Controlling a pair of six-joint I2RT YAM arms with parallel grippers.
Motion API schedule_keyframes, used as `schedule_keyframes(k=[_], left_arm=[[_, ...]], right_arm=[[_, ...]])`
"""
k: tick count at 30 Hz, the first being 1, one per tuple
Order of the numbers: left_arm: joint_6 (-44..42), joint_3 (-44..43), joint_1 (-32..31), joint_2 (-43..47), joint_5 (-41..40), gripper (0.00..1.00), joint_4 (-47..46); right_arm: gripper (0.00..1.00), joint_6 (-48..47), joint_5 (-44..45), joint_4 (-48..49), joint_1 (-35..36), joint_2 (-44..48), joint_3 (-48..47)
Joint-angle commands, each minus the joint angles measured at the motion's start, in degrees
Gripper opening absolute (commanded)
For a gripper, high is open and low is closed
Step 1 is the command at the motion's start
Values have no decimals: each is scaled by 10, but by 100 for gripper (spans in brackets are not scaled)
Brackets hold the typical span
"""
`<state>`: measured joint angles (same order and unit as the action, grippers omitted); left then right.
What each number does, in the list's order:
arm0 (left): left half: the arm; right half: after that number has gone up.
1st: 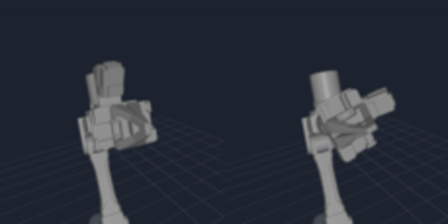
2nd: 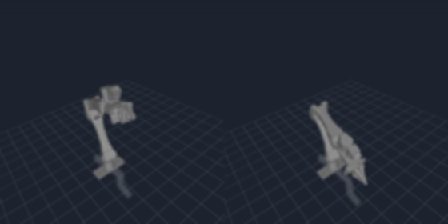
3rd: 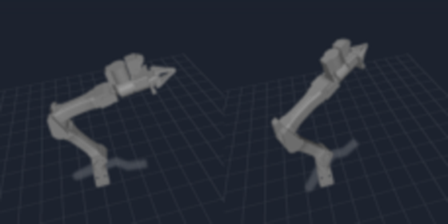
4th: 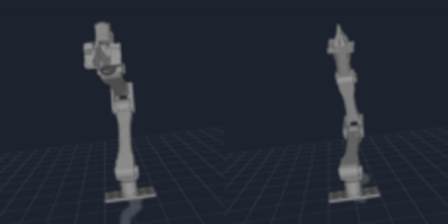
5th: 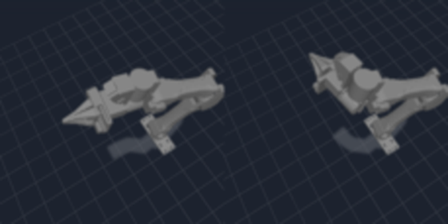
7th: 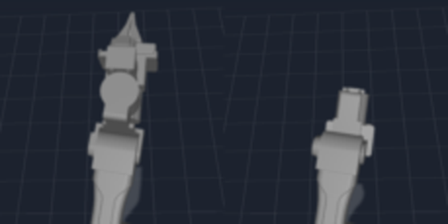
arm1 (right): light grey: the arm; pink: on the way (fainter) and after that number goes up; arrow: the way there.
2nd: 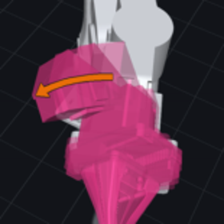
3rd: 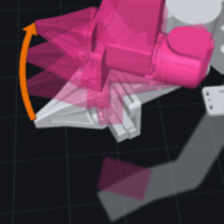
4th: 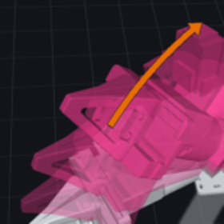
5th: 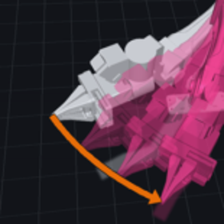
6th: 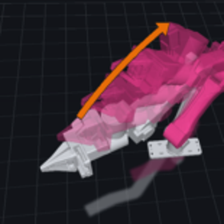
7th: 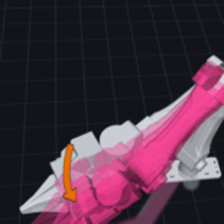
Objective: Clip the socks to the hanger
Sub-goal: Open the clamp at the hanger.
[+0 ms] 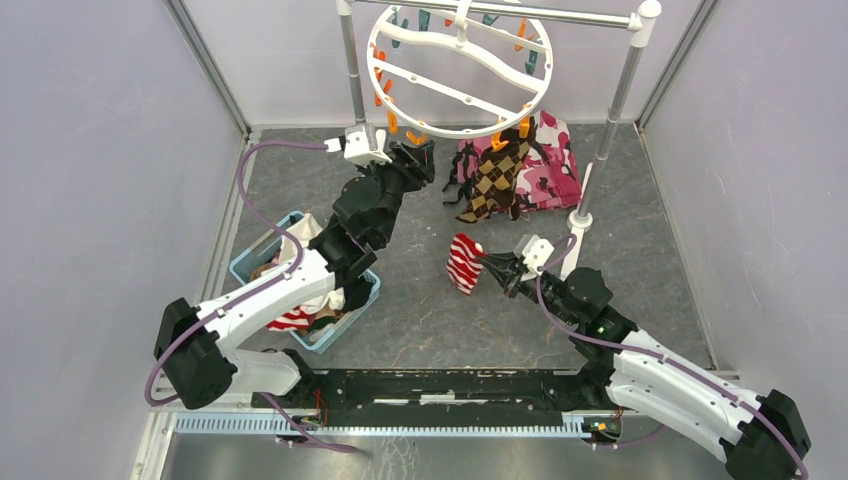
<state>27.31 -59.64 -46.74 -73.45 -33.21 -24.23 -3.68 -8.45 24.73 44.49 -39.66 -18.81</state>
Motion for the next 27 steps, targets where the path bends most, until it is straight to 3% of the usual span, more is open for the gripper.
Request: schedule_keyframes(k=[1, 20, 27], left_arm=[[-25, -27, -4, -13, -32, 63, -30], [-62, -39, -3, -46, -56, 61, -104], [-63, -47, -3, -52, -65, 48, -104]], right_arm=[[0, 7, 9, 25, -2, 5, 2], [0, 7, 11, 21, -8, 17, 6], [0, 8, 10, 21, -10, 20, 8]])
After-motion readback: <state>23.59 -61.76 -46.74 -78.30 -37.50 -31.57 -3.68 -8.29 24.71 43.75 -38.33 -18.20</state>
